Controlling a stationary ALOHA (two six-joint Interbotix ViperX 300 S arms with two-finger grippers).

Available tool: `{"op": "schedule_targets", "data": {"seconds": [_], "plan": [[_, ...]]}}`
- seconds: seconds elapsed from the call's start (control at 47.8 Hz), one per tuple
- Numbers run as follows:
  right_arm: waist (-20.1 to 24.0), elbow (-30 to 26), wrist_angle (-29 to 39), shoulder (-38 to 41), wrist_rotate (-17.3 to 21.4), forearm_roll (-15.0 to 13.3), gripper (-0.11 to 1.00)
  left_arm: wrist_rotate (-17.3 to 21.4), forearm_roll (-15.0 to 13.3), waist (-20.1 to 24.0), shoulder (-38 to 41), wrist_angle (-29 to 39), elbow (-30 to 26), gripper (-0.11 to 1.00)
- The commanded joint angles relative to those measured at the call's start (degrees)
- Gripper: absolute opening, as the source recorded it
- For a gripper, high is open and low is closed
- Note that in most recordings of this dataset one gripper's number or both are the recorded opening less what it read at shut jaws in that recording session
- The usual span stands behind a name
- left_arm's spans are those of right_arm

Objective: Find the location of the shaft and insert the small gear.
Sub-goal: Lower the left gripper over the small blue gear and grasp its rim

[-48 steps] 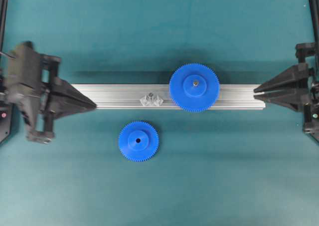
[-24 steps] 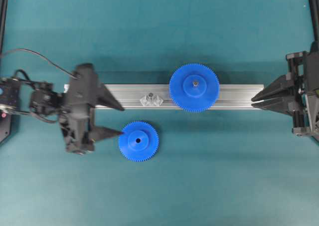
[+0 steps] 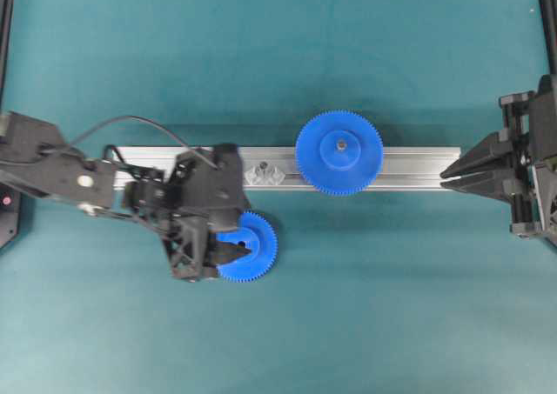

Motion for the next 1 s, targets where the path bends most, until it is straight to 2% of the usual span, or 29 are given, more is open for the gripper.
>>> {"op": "schedule_targets", "data": {"seconds": [0.0,0.125,0.251,0.355,0.544,0.983], "plan": [[0.18,-0.53,-0.26,0.18,0.53,0.18,0.22,-0.09,0.18,-0.26,0.53,-0.18,-2.29,0.88],[0.18,-0.35,-0.26,0.09,0.62,0.26,0.22,-1.23,0.18,-0.26,2.11,1.32,-4.04,0.88],[0.18,-0.26,-0.26,-0.09,0.62,0.26,0.22,-3.25,0.18,0.09,2.99,15.29,-8.44,0.88],[0.18,0.18,-0.53,-0.53,0.62,0.26,0.22,-2.29,0.53,0.26,3.08,23.12,-10.02,0.88],[0.18,1.23,-0.97,-2.11,0.79,0.26,0.22,-1.49,0.53,0.09,3.08,20.83,-10.46,0.88],[0.09,2.2,-0.97,-4.22,0.79,0.26,0.22,-1.41,0.53,-2.46,7.29,21.01,-11.87,0.88]]}}
